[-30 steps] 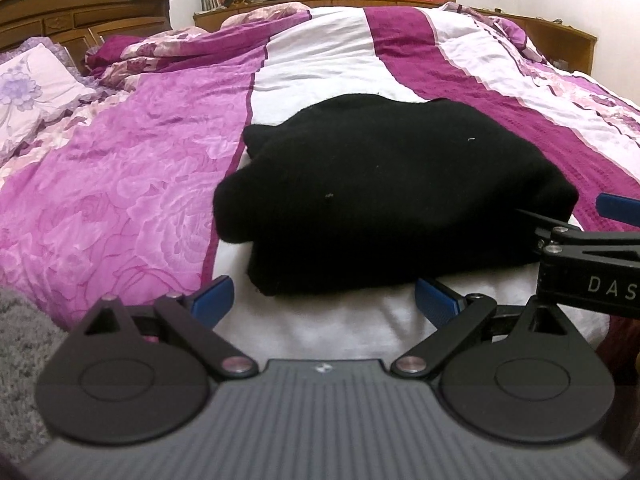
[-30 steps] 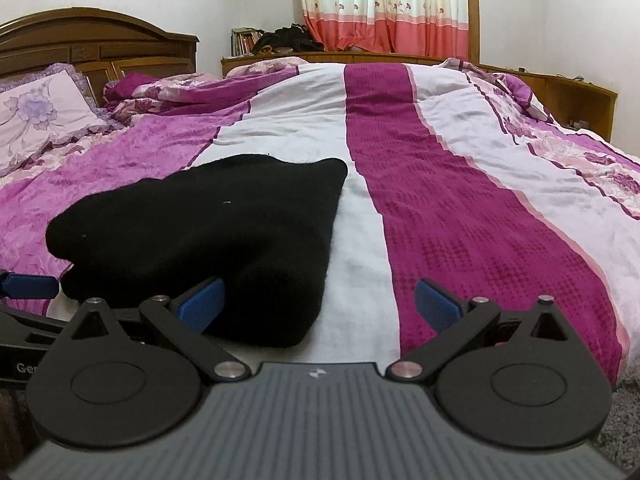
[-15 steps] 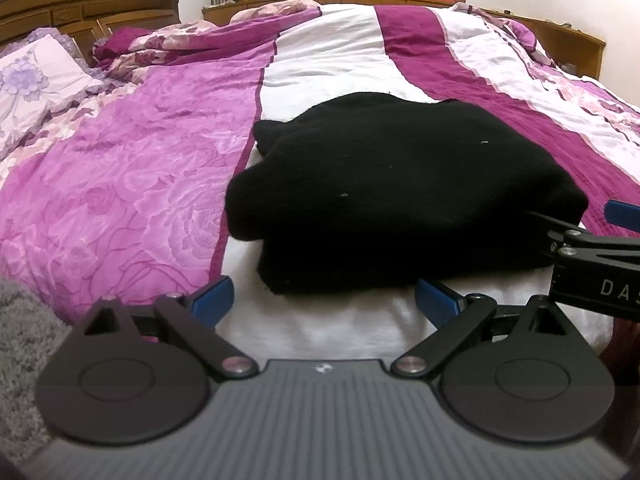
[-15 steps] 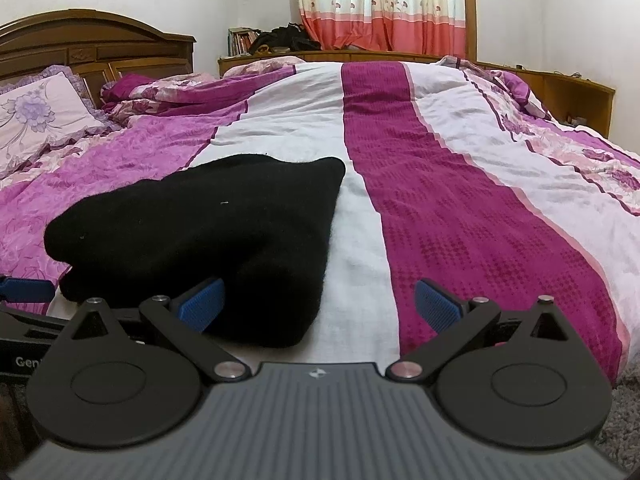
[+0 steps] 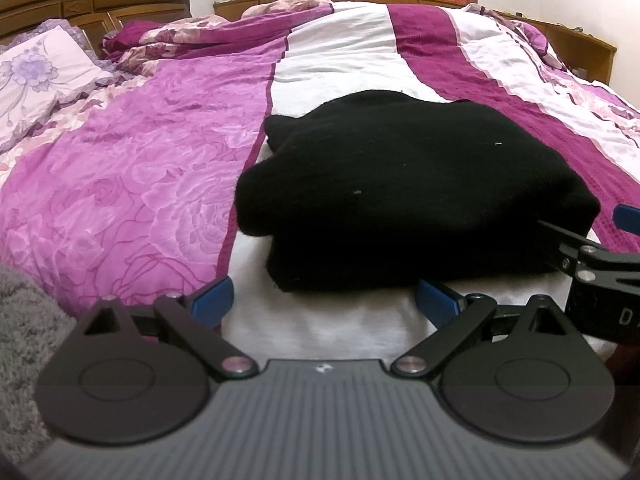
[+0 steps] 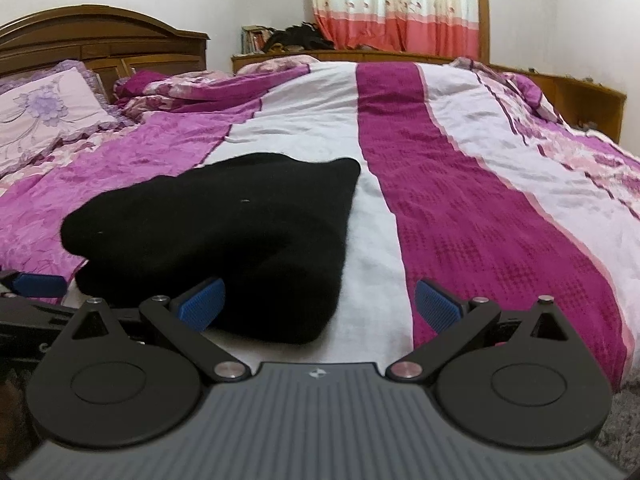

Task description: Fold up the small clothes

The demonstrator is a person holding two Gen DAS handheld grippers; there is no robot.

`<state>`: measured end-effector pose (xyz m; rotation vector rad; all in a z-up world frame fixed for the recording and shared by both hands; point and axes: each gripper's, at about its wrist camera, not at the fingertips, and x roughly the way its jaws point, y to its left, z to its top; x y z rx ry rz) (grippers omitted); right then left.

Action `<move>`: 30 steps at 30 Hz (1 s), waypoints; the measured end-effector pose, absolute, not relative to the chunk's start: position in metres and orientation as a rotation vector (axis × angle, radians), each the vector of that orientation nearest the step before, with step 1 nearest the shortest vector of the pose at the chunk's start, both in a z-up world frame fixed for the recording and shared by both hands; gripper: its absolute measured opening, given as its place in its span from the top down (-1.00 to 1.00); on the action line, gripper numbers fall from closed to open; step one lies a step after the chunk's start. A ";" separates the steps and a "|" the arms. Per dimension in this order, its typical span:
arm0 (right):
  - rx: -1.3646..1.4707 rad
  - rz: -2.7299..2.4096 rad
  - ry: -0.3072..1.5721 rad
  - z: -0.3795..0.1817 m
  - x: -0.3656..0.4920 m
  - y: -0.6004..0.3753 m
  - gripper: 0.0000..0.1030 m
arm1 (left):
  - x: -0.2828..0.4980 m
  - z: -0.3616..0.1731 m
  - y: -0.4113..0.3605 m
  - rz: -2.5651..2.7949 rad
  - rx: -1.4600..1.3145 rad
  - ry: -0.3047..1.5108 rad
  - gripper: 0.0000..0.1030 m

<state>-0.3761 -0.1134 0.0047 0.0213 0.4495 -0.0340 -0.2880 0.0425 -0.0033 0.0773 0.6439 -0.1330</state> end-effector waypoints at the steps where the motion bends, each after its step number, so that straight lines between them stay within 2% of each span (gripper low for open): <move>1: 0.018 -0.032 0.445 0.005 -0.377 -0.112 -1.00 | -0.288 -0.003 0.043 -0.132 0.075 0.643 -0.92; 30: 0.013 -0.051 0.469 0.003 -0.373 -0.114 -1.00 | -0.289 -0.004 0.042 -0.116 0.105 0.622 -0.92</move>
